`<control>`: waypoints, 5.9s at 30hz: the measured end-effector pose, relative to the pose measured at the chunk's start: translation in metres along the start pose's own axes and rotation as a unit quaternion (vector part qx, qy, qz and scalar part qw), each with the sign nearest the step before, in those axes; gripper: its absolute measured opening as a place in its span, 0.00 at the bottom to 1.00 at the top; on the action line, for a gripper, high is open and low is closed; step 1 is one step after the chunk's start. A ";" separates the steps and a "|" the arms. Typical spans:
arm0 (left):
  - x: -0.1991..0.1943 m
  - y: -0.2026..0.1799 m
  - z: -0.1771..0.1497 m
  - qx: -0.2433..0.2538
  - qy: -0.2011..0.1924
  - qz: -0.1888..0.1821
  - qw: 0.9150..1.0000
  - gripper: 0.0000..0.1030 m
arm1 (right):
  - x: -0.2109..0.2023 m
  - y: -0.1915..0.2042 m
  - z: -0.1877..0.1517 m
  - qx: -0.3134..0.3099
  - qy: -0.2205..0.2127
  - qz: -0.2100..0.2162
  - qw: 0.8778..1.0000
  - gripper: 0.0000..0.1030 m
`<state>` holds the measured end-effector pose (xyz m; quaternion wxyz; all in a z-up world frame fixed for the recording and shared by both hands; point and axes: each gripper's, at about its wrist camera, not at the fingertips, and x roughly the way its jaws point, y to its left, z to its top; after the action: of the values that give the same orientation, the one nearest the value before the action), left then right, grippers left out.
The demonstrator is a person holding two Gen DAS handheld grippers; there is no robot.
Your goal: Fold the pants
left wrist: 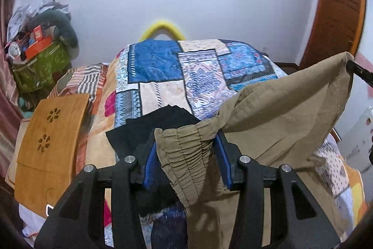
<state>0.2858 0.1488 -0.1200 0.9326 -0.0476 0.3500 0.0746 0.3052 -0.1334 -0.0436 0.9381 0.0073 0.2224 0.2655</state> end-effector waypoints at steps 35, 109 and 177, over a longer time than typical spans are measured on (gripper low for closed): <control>-0.098 -0.016 -0.163 0.090 0.055 0.018 0.994 0.45 | -0.145 0.022 -0.225 0.107 0.177 -0.037 0.978 0.12; -0.067 -0.098 -0.174 0.198 0.130 -0.103 0.966 0.17 | -0.083 0.166 -0.205 -0.122 0.203 0.106 0.966 0.11; -0.030 -0.012 -0.087 0.060 0.096 0.029 0.993 0.86 | -0.101 -0.007 -0.156 0.099 0.167 -0.026 0.981 0.53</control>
<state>0.2092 0.1211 -0.1651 0.8935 0.0121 0.4426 0.0755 0.1668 -0.2065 -0.1432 0.8889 0.0496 0.4013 0.2153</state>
